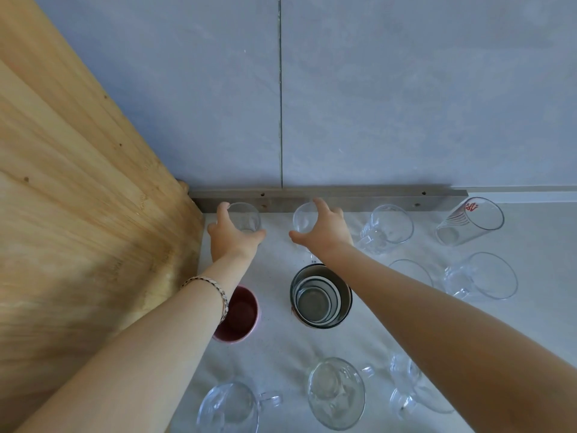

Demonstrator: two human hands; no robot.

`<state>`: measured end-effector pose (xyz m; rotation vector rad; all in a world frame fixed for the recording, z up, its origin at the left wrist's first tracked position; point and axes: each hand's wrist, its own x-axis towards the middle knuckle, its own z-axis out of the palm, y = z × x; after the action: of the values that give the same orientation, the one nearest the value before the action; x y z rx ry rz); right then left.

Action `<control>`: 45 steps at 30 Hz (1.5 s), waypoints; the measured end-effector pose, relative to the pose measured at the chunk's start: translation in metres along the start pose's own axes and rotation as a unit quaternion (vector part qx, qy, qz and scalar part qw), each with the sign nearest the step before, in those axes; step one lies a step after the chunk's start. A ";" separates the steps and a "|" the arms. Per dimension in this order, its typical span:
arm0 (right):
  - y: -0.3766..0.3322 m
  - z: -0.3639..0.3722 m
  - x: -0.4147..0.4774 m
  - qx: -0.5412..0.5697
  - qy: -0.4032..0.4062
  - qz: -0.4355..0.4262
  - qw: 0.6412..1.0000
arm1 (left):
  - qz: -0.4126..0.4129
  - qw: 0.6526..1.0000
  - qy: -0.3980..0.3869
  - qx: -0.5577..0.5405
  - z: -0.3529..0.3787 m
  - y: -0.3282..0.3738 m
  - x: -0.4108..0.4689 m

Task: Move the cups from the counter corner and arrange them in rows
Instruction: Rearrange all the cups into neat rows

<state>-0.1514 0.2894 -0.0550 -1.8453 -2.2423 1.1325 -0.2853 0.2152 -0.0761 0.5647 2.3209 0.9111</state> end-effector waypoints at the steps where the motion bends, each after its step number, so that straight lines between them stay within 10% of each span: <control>1: 0.000 0.000 0.000 -0.005 0.000 0.001 1.000 | 0.004 1.000 0.001 0.003 0.000 0.001 0.001; 10: 0.008 -0.009 -0.010 -0.027 -0.030 -0.018 0.999 | 0.011 0.995 -0.002 0.099 -0.004 0.007 -0.007; 14: 0.038 -0.044 -0.037 -0.060 0.026 -0.070 0.995 | 0.151 0.961 0.049 0.227 0.011 0.031 -0.046; 21: 0.129 -0.117 -0.050 -0.067 0.127 -0.014 0.990 | 0.320 0.888 -0.201 0.261 0.077 0.097 -0.097; 29: 0.178 -0.181 -0.006 -0.047 0.129 0.150 0.979 | 0.327 0.798 -0.257 0.437 0.137 0.128 -0.092; 45: 0.179 -0.151 0.001 -0.088 0.076 0.073 0.991 | 0.118 0.961 -0.163 0.191 0.157 0.110 -0.096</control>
<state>0.0671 0.3739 -0.0407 -2.1137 -2.2162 0.8006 -0.0932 0.3094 -0.0575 1.0857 2.1577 0.4199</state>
